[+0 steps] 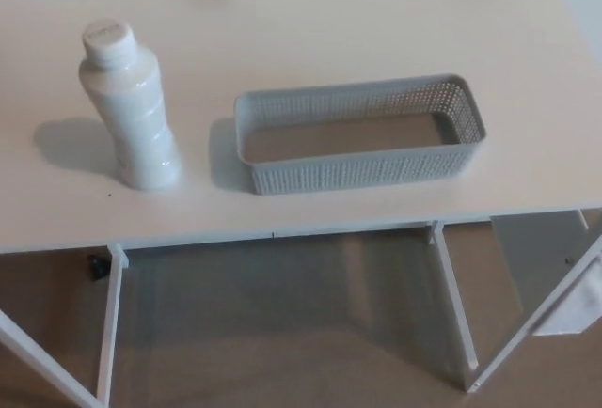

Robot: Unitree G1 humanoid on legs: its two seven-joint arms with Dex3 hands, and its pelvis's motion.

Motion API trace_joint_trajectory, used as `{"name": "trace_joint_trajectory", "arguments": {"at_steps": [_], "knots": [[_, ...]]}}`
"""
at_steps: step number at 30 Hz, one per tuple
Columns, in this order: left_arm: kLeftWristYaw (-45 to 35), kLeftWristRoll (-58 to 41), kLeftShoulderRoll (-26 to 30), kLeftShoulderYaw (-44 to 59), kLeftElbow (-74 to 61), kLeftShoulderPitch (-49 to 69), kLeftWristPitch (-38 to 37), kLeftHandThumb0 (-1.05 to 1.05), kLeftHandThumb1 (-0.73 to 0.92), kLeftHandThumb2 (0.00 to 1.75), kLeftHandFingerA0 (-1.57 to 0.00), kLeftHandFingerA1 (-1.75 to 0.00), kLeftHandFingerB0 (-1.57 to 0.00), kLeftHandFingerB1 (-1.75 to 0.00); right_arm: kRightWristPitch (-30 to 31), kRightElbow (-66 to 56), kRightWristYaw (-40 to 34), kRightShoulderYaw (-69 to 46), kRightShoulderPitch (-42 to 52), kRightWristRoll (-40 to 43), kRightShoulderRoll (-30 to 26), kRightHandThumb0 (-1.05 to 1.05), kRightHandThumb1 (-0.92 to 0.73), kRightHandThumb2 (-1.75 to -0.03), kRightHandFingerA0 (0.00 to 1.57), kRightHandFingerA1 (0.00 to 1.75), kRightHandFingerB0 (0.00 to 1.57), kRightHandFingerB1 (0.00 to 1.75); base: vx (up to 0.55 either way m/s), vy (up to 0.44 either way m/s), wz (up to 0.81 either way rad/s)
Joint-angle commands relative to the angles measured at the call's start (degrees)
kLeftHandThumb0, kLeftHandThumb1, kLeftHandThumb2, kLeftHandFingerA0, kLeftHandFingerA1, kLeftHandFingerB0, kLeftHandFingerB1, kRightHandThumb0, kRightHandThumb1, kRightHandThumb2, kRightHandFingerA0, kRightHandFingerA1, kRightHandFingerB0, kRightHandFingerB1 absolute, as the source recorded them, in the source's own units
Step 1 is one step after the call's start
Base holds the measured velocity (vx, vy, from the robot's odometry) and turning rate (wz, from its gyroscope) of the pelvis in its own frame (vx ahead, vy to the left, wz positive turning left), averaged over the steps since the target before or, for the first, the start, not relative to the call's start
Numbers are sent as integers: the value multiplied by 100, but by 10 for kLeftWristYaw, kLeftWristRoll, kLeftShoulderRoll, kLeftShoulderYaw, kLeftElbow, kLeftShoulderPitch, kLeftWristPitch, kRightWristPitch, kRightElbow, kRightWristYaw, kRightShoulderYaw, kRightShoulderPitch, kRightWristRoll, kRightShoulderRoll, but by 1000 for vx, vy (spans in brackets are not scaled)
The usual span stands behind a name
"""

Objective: The robot walk up to a desk on which a bottle is kept on the left hand side and a container is kept on the right hand side. The robot uses its left hand to pick up the bottle and places it in the container.

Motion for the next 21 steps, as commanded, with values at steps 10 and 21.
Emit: {"name": "trace_joint_trajectory", "arguments": {"at_steps": [10,21], "knots": [[13,9,26,5,4,-11,2,-65,17,147,-48,-46,-36,-46,-25,23,12,-4,-4,5,-2,-56,-29,-70,52,61,39,50,-22,-14,-8],[18,9,25,3,-1,-22,3,-71,22,133,-47,-52,-45,-56,-32,18,8,1,-11,2,1,-55,-28,-70,53,62,39,51,66,216,-12]]}}
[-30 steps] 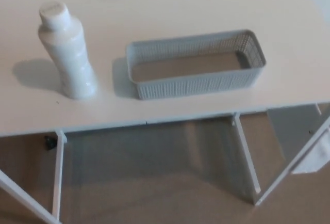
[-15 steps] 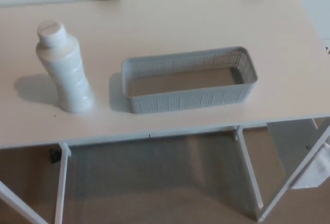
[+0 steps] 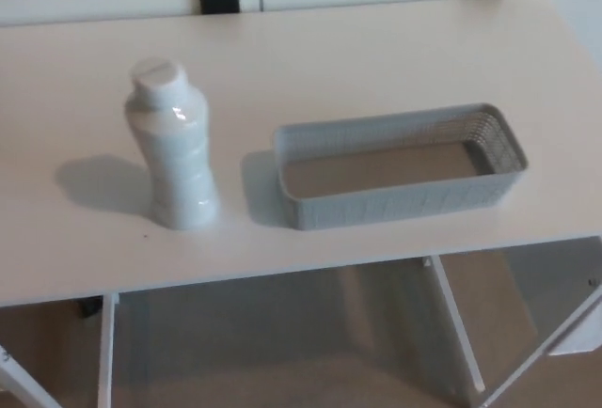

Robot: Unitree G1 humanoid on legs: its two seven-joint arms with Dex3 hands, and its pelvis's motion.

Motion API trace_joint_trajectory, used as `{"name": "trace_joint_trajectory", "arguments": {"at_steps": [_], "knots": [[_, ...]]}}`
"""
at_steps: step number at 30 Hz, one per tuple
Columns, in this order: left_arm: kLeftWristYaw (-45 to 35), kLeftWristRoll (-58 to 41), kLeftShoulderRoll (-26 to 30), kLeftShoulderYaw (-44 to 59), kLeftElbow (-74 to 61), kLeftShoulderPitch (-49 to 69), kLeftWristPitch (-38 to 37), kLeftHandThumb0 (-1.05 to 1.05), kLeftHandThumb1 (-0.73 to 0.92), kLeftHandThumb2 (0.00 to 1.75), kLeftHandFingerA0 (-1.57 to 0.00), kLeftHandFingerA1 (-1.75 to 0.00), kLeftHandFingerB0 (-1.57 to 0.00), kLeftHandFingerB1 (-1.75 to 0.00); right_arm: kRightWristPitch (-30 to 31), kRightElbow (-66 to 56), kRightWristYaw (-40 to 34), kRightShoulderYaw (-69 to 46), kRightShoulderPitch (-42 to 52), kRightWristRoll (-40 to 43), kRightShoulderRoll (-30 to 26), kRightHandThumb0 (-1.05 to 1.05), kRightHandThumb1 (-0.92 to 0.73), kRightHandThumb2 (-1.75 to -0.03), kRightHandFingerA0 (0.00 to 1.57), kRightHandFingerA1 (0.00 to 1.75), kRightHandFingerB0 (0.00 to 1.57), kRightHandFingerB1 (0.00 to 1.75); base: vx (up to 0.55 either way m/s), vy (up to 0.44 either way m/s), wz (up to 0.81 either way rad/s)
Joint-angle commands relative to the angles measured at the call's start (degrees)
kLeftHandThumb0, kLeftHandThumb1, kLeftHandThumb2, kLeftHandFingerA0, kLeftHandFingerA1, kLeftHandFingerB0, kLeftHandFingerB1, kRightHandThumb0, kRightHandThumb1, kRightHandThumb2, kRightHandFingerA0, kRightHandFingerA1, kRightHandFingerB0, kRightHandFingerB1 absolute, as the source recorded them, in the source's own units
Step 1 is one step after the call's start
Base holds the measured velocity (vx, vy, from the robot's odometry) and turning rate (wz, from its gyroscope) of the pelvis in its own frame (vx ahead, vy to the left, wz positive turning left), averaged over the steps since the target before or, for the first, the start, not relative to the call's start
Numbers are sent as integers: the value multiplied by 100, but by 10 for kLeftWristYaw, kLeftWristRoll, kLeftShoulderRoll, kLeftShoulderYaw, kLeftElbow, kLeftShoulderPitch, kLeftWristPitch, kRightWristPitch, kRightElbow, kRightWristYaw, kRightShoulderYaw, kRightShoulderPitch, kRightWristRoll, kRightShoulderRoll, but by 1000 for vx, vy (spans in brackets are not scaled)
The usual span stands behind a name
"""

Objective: The robot walk up to a desk on which a bottle is kept on the left hand side and a container is kept on the right hand side. The robot uses its left hand to pick up the bottle and places it in the container.

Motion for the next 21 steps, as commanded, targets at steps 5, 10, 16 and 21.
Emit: {"name": "trace_joint_trajectory", "arguments": {"at_steps": [5,10,16,21], "knots": [[0,7,0,-1,-1,-4,3,-63,9,152,-54,-50,-39,-50,-3,-9,-2,-5,-4,10,-4,-52,-26,-67,56,62,44,51,15,56,0],[1,2,1,4,-3,-11,10,-66,14,149,-51,-48,-36,-46,-3,-12,0,-2,-7,7,-5,-54,-27,-69,51,61,41,51,-23,-73,2],[1,8,3,0,-2,-20,10,-63,21,145,-53,-46,-32,-42,-1,-21,-1,-2,-10,8,-4,-54,-27,-69,55,63,37,50,-8,-186,5],[-6,8,4,-1,-6,-29,18,-62,7,155,-46,-47,-28,-44,-1,-30,-6,2,-10,4,-4,-55,-28,-71,55,63,42,52,-1,20,-3]]}}
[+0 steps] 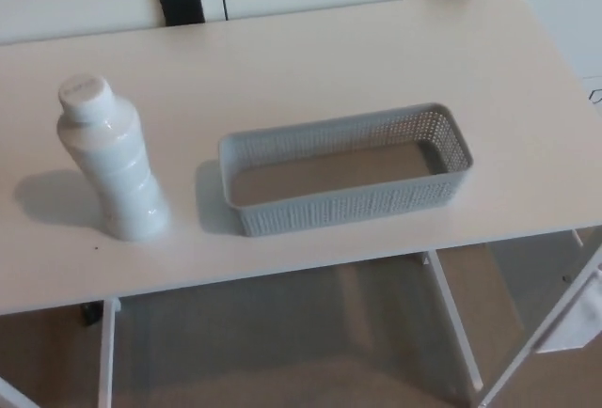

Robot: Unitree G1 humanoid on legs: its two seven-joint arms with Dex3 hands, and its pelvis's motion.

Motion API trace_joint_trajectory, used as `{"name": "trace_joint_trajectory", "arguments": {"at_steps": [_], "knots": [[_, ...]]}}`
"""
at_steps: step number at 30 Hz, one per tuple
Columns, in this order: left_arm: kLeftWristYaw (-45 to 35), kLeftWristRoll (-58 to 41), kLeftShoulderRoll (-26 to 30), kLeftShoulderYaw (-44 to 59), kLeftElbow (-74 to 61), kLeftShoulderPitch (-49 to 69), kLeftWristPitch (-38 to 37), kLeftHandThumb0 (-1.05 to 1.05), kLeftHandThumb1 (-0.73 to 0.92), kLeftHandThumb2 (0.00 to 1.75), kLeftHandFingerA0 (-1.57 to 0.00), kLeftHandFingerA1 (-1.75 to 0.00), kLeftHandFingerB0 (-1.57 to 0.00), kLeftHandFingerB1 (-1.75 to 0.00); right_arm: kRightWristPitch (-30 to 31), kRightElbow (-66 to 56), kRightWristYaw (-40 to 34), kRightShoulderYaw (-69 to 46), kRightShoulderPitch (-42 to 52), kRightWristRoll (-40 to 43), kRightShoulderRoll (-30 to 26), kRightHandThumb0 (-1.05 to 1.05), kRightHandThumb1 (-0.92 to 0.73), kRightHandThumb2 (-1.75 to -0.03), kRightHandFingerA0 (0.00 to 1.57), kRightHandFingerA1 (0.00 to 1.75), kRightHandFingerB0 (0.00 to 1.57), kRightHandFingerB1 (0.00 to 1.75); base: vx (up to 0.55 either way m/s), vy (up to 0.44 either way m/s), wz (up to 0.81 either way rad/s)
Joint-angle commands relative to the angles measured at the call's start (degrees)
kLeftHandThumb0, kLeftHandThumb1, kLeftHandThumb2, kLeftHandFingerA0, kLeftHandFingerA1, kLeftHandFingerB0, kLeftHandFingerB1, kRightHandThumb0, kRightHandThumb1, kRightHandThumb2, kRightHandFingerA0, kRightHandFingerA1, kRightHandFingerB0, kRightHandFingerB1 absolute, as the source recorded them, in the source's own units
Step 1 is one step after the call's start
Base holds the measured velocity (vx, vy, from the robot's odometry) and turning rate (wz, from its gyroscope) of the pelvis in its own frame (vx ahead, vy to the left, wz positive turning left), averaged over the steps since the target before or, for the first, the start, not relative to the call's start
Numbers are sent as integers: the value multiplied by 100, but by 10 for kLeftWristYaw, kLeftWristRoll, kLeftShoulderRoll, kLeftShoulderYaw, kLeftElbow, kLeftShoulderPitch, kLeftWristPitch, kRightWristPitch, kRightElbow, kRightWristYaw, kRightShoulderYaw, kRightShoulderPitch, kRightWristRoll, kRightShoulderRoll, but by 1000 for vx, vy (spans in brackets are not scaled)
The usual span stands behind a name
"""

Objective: The robot walk up to a desk on which a bottle is kept on the left hand side and a container is kept on the right hand side. The robot uses its left hand to pick up the bottle and places it in the container.

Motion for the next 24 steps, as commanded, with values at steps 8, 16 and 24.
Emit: {"name": "trace_joint_trajectory", "arguments": {"at_steps": [8,16,24], "knots": [[6,7,6,3,-7,-16,24,-62,10,154,-50,-46,-34,-45,-11,18,-6,3,-13,-2,-10,-54,-34,-52,58,55,56,46,-17,193,-4],[6,2,5,10,-14,-23,32,-69,15,149,-45,-48,-34,-47,-9,2,-4,6,-11,0,-6,-55,-35,-52,58,54,54,46,10,71,6],[11,7,8,7,-13,-31,31,-68,28,134,-46,-54,-41,-57,-12,1,-5,6,-19,1,-5,-62,-25,-68,55,60,48,51,-49,-96,4]]}}
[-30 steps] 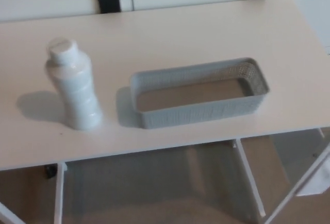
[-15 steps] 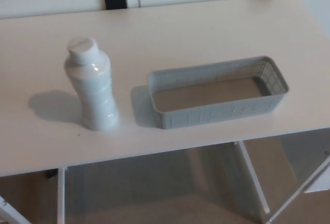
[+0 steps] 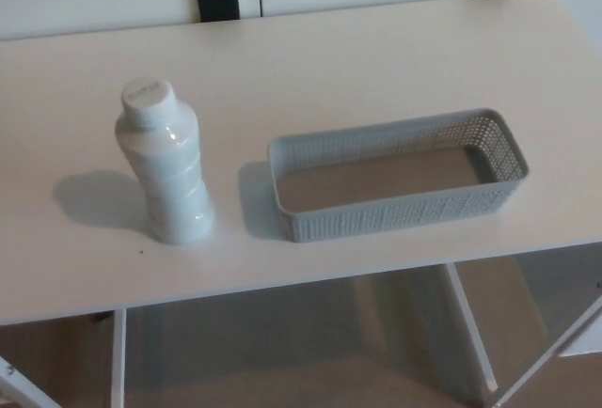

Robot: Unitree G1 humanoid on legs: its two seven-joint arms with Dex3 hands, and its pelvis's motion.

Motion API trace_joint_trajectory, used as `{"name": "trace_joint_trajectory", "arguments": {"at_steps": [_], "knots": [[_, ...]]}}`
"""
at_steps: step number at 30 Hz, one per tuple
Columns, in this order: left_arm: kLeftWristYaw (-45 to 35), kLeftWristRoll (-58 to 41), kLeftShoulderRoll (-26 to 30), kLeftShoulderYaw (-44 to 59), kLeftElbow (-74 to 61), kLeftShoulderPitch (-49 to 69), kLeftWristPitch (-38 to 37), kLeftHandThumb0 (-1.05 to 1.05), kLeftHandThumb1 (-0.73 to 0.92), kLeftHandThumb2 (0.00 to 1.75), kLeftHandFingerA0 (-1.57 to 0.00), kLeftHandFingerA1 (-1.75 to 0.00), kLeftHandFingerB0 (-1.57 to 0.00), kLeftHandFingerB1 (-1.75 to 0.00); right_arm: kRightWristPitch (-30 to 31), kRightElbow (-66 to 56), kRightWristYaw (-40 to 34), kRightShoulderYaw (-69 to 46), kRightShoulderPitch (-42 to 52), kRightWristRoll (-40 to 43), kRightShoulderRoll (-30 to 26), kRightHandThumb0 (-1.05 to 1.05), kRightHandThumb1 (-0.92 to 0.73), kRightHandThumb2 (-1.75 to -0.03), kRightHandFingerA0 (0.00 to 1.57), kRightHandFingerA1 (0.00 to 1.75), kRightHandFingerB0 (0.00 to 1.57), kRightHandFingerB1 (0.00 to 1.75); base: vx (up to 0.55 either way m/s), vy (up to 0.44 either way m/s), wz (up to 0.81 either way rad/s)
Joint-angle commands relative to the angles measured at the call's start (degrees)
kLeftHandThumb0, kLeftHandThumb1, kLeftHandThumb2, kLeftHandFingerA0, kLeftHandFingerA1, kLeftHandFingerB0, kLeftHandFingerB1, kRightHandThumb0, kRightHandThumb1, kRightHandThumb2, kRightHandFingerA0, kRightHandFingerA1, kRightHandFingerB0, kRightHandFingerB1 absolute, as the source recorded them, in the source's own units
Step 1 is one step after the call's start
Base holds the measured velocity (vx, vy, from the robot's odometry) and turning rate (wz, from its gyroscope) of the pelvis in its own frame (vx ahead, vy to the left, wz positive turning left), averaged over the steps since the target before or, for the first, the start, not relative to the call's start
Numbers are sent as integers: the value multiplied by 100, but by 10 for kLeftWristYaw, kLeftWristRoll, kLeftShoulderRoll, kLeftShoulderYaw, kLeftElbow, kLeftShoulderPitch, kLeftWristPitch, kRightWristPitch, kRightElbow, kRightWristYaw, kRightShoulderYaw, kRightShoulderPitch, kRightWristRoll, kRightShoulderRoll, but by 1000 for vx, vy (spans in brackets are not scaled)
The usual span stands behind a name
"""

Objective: The robot walk up to a desk on which a bottle is kept on the left hand side and a container is kept on the right hand side. The robot uses its left hand to pick up the bottle and places it in the container.

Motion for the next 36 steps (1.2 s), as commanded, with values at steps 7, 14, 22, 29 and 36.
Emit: {"name": "trace_joint_trajectory", "arguments": {"at_steps": [7,14,22,29,36], "knots": [[14,-2,7,7,3,-14,18,-61,8,157,-48,-49,-56,-86,-5,3,-9,1,-11,-2,-11,-56,-34,-52,59,55,55,46,-4,-10,1],[15,-90,59,128,-63,48,13,-96,46,120,-19,-60,-17,-73,5,-8,-15,-1,-16,1,-14,-54,-35,-52,60,58,58,46,0,0,0],[37,-140,85,263,-255,85,-11,-103,65,109,-8,-3,0,-5,6,-18,-6,3,-19,0,-12,-55,-36,-52,61,57,62,47,0,0,0],[37,-177,57,258,-586,75,38,-94,61,100,0,-6,0,-11,13,-45,-28,5,-23,-2,-5,-53,-37,-52,63,59,70,51,0,0,0],[23,-137,69,169,-651,2,48,-105,56,95,0,-11,0,-8,7,-29,-16,10,-32,-8,-14,-56,-38,-52,58,55,57,47,0,0,0]]}}
